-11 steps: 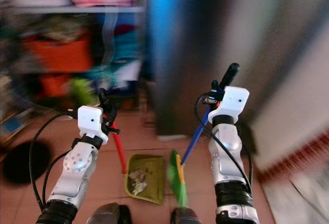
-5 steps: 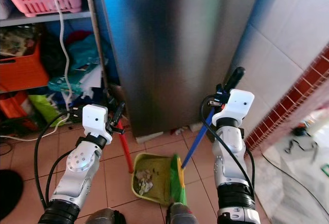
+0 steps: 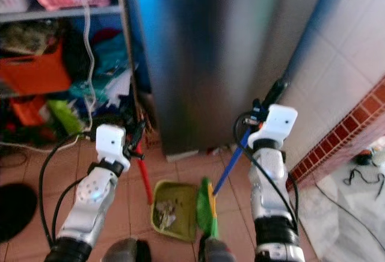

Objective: Sweep floor

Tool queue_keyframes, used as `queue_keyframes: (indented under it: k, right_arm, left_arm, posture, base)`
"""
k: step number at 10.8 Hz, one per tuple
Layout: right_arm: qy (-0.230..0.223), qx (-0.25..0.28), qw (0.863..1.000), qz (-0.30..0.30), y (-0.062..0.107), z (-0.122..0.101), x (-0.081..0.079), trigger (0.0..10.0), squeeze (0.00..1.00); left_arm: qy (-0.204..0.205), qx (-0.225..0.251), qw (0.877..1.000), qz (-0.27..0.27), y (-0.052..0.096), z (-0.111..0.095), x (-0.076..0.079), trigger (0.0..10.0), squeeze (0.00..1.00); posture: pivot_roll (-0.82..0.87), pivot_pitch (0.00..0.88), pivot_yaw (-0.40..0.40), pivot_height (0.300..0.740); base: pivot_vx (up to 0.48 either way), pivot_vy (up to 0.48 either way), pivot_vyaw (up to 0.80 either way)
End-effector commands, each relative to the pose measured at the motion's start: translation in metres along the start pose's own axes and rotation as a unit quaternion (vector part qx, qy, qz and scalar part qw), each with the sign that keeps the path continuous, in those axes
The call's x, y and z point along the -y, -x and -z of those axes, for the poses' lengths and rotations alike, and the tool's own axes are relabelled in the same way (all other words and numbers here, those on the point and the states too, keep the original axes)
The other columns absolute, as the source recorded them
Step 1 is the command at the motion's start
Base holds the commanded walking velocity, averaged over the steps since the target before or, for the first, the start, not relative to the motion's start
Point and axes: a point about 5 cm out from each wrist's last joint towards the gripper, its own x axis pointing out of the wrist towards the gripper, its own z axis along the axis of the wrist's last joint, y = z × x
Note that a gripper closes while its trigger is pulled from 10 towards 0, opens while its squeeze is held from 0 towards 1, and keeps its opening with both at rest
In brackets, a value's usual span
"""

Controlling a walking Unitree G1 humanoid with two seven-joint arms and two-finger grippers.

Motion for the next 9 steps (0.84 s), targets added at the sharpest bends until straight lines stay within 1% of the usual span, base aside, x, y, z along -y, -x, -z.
queue_keyframes:
  k: [1, 3, 7, 9]
  right_arm:
    - [-0.003, -0.001, 1.000, 0.001, 0.0009, -0.0005, 0.0017, 10.0, 0.00]
    - [-0.002, -0.002, 1.000, 0.002, 0.0012, -0.0003, 0.0032, 10.0, 0.00]
    - [0.000, -0.006, 1.000, -0.002, 0.0008, 0.0013, 0.0013, 10.0, 0.00]
    - [0.004, -0.003, 1.000, -0.003, 0.0003, -0.0014, 0.0037, 10.0, 0.00]
  left_arm:
    - [-0.004, 0.031, 0.999, 0.006, -0.0044, -0.0137, 0.0005, 10.0, 0.00]
    - [-0.004, 0.030, 1.000, 0.007, -0.0036, -0.0135, 0.0006, 10.0, 0.00]
    - [-0.003, 0.031, 1.000, 0.001, -0.0059, -0.0165, -0.0039, 10.0, 0.00]
    - [-0.002, 0.035, 0.999, 0.002, -0.0075, -0.0215, -0.0041, 10.0, 0.00]
  posture:
    - [-0.07, 0.000, 0.009, 0.740]
    - [-0.07, 0.000, 0.010, 0.740]
    - [-0.08, 0.000, 0.023, 0.740]
    - [-0.08, 0.000, 0.024, 0.740]
  base:
    - [-0.262, 0.000, 0.00]
    - [-0.261, 0.000, 0.00]
    - [0.000, 0.000, 0.00]
    - [0.000, 0.000, 0.00]
